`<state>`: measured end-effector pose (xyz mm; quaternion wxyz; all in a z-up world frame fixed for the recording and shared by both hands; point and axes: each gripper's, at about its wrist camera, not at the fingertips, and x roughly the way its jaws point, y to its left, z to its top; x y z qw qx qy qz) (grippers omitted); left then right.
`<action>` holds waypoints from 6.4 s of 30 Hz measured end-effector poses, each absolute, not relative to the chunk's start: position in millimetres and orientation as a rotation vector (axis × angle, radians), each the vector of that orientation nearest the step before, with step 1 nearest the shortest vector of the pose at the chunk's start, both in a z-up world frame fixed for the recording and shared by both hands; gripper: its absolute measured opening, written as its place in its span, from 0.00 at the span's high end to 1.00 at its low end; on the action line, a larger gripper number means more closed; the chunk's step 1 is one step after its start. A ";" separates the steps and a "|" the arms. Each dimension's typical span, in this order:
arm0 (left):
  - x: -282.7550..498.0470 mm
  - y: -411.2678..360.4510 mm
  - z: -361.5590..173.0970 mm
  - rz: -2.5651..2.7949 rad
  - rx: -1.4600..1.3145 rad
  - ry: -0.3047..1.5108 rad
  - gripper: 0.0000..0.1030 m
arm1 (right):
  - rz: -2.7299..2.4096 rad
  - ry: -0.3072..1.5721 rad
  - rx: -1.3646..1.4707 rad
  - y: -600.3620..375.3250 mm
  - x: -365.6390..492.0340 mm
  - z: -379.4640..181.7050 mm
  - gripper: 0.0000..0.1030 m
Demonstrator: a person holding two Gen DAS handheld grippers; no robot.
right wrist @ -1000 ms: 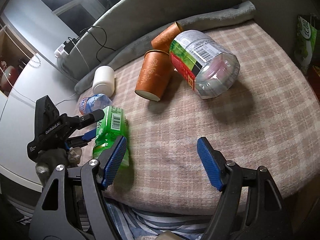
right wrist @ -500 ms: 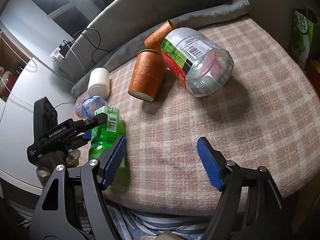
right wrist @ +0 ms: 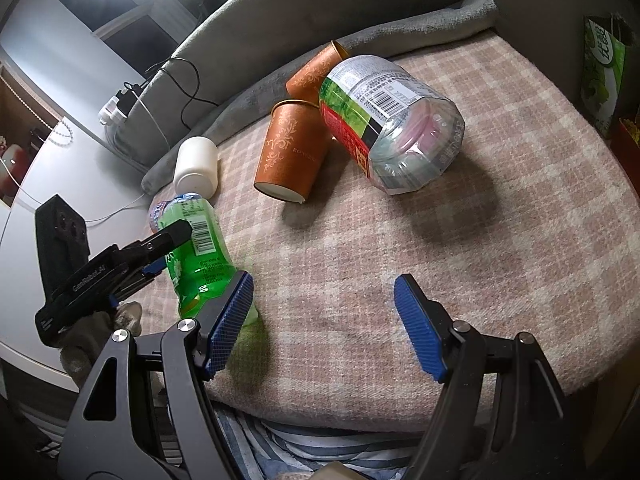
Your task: Flip cup upright
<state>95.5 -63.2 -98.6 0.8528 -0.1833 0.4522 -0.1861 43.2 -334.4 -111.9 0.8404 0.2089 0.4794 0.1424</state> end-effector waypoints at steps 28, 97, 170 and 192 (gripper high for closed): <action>77.4 -92.7 -73.9 -0.307 -0.090 0.727 0.42 | 0.297 1.010 0.440 -335.9 42.8 -110.0 0.26; 45.8 -96.0 -67.2 -0.438 -0.099 0.754 0.22 | 0.283 0.891 0.349 -319.9 32.7 -82.6 0.24; -17.2 -13.2 -6.9 -0.160 -0.095 0.406 0.20 | 0.006 0.387 0.001 -265.9 -9.3 -8.0 0.00; -16.0 -11.6 -3.2 -0.153 -0.096 0.399 0.20 | 0.005 0.386 -0.002 -263.7 -9.8 -7.9 0.00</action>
